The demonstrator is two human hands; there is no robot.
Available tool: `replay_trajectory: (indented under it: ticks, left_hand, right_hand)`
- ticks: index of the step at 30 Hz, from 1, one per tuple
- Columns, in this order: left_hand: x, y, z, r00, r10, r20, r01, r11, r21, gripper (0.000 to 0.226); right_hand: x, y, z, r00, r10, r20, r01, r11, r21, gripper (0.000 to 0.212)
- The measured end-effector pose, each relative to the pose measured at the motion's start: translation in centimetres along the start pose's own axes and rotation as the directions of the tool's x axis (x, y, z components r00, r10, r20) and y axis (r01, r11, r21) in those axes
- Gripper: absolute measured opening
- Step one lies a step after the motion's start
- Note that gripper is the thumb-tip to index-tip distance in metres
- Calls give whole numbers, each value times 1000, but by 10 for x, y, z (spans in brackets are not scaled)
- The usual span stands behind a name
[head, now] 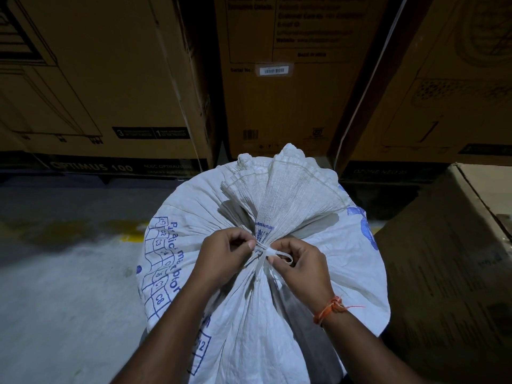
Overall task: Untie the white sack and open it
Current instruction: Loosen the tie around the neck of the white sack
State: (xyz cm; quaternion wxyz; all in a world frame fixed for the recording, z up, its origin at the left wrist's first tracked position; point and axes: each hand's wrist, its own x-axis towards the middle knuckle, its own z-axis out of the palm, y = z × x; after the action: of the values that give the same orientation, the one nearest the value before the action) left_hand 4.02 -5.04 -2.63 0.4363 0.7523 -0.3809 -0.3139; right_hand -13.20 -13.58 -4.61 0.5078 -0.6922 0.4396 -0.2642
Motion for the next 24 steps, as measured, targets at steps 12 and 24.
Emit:
replay_trajectory:
  ticks: [12,24]
  left_hand:
    - [-9,9,2,990,-25,139,27,1000,-10,11]
    - [-10,6,0,992,-19,128,15,999,33,8]
  right_hand:
    - [1,0,2,1000,-12,1,12,997,-81,16]
    - [2,-1,-5,989,-138,-46,116,939,-323,16]
